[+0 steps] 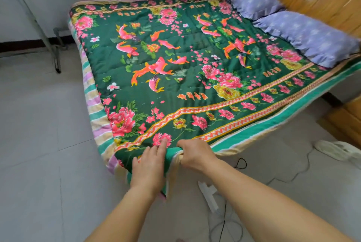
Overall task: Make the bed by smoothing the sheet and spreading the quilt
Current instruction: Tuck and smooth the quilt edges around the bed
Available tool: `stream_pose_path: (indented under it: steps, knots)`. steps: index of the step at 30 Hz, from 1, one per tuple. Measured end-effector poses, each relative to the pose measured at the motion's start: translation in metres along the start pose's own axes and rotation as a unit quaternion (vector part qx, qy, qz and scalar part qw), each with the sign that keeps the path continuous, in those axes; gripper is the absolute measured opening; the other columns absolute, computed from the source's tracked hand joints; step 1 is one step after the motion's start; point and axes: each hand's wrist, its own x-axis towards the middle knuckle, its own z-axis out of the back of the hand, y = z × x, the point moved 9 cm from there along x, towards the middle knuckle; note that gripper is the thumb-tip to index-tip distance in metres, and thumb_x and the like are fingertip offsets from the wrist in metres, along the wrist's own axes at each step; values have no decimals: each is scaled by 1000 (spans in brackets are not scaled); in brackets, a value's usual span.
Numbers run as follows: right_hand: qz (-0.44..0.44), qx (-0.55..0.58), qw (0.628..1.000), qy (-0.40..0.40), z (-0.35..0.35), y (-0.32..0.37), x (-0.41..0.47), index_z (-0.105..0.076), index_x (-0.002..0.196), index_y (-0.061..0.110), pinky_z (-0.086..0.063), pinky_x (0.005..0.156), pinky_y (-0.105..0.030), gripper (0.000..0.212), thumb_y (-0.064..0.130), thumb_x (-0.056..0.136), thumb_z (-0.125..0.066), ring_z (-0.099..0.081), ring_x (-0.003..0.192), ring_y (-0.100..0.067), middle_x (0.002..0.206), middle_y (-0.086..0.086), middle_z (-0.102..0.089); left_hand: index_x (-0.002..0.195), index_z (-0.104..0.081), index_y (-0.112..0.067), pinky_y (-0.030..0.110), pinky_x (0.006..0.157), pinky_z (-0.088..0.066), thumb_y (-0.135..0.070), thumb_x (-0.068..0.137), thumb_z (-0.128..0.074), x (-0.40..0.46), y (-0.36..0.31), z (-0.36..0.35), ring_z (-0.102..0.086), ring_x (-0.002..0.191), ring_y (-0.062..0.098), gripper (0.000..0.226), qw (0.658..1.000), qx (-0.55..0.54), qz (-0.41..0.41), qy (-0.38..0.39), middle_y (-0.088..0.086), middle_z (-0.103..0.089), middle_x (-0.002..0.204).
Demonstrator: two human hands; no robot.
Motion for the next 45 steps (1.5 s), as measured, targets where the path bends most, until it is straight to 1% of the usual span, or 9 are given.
stream_pose_path:
  steps: [4,10,15,18,23,28,35,41,45]
  knots:
    - [12,19,1000,4,-11,-13,-2,-60,101,13,-35,68,-31,20,19,82,-55,-58,97,-35,101,-15,-66,133,-39,-23,33,94,-40,-14,90,-44,3,1,20,-55,115,25,45,997,-4,7,-81,1,-55,127]
    - [-15,83,996,8,-11,-15,6,-63,105,13,-44,82,-33,27,25,81,-58,-57,104,-34,108,-12,-67,147,18,-34,58,113,-7,-49,69,-64,-2,-31,-18,7,148,20,115,996,-61,54,40,5,5,158]
    - [16,96,995,-5,6,-21,9,-65,103,17,-43,79,-32,24,26,82,-59,-57,104,-32,107,-9,-67,127,-50,-19,39,97,-38,-13,84,-56,1,-2,14,-48,120,31,44,969,-140,129,-160,12,-53,126]
    - [76,-28,996,30,-8,-18,4,-59,113,18,-41,88,-35,30,26,85,-58,-54,112,-30,118,-7,-63,102,-57,-18,36,83,-46,-14,87,-51,4,0,29,-58,106,29,16,992,-42,75,-97,7,-61,111]
    - [46,-100,993,52,-4,-34,1,-61,104,17,-43,80,-32,22,13,84,-54,-57,110,-32,114,-10,-63,111,-57,-20,35,85,-46,-18,88,-55,-5,-15,34,-57,113,28,23,990,137,-18,-9,4,-61,117]
    - [43,-49,997,37,-4,-33,-24,-53,75,17,-27,67,-25,7,12,80,-52,-57,103,-30,106,-13,-65,106,-62,-16,36,82,-48,-13,89,-52,-21,-12,27,-60,107,31,20,986,164,-20,18,8,-65,112]
    - [16,-27,999,37,8,-34,-27,-48,66,19,-29,65,-25,17,13,80,-55,-55,92,-28,92,-11,-63,106,-64,-11,35,81,-50,-5,88,-51,-19,-15,38,-62,104,31,23,985,167,-26,24,10,-65,111]
    - [-24,-31,997,73,-28,-34,-30,-49,74,20,-32,66,-26,11,13,81,-54,-52,87,-28,83,-4,-54,110,-63,-8,36,84,-49,-1,89,-46,-24,-12,9,-60,107,33,28,983,160,-34,77,12,-64,115]
    - [-23,-77,983,166,-65,-33,-30,-64,102,20,-43,79,-29,24,9,85,-50,-57,107,-27,112,-6,-63,124,-55,-7,43,94,-46,-3,91,-47,-30,5,-42,-55,118,33,34,968,122,-28,216,14,-56,128]
